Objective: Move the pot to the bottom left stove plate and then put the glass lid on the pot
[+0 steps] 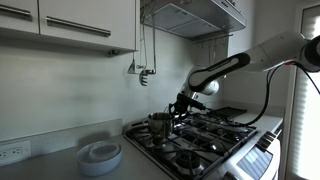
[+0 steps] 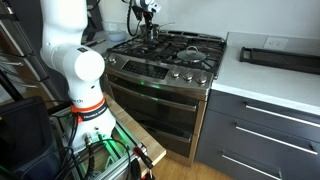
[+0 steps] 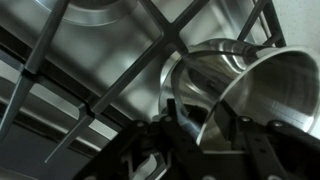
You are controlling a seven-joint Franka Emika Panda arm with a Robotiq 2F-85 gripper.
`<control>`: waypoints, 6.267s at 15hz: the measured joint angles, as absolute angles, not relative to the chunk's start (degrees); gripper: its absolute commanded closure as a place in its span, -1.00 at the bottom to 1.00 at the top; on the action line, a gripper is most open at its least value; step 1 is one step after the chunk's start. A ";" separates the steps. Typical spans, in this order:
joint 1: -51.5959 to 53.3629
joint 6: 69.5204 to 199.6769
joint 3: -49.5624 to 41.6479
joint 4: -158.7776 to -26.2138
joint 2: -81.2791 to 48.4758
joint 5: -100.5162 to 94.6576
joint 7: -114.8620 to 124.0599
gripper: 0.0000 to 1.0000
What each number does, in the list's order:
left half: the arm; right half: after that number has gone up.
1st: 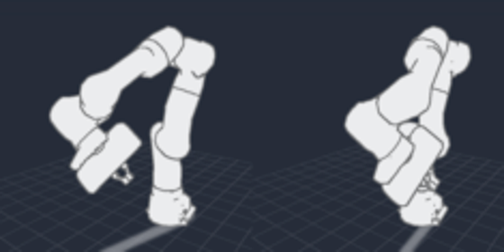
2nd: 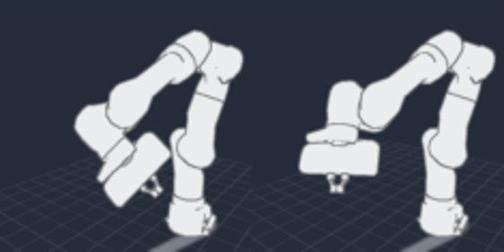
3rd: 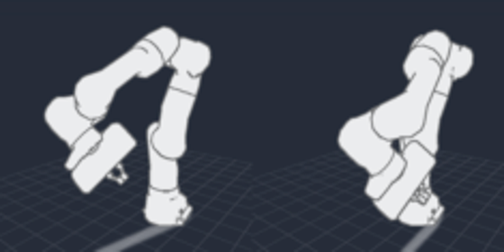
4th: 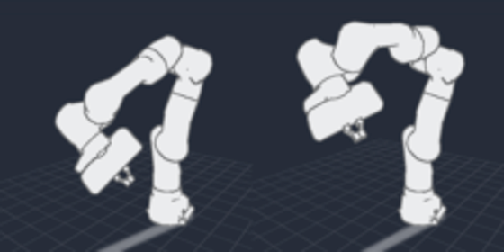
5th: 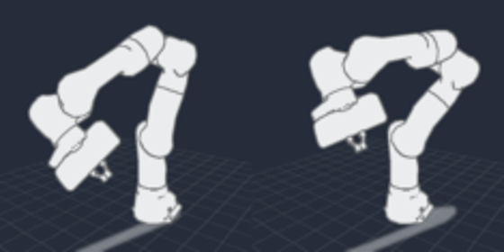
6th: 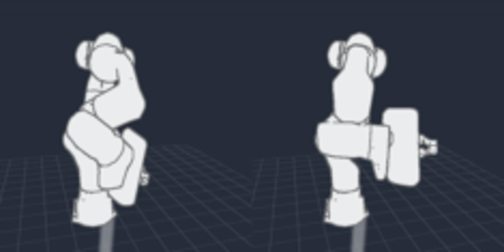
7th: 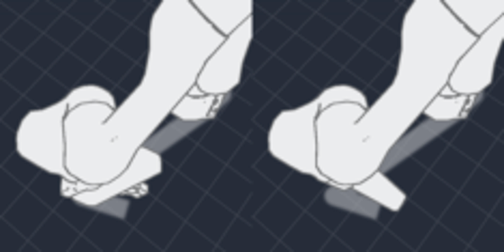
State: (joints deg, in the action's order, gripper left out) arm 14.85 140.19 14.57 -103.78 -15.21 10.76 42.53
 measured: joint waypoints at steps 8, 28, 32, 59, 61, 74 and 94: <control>14.94 138.70 14.21 -104.13 -15.18 13.23 42.35 0.96; 16.67 125.04 13.32 -106.48 -8.58 3.07 37.60 0.96; 16.97 126.50 13.33 -109.92 -5.38 2.68 38.13 0.96; 15.59 134.07 13.62 -132.43 11.47 12.27 31.10 0.36; 15.52 134.07 13.72 -132.59 11.68 12.28 31.03 0.20; 10.35 130.47 13.61 -131.99 18.89 9.93 32.31 -0.99; -6.46 137.15 7.47 -133.00 8.11 -25.67 51.87 -1.00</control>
State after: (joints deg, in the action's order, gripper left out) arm -6.46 137.15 7.47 -133.00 8.11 -25.67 51.87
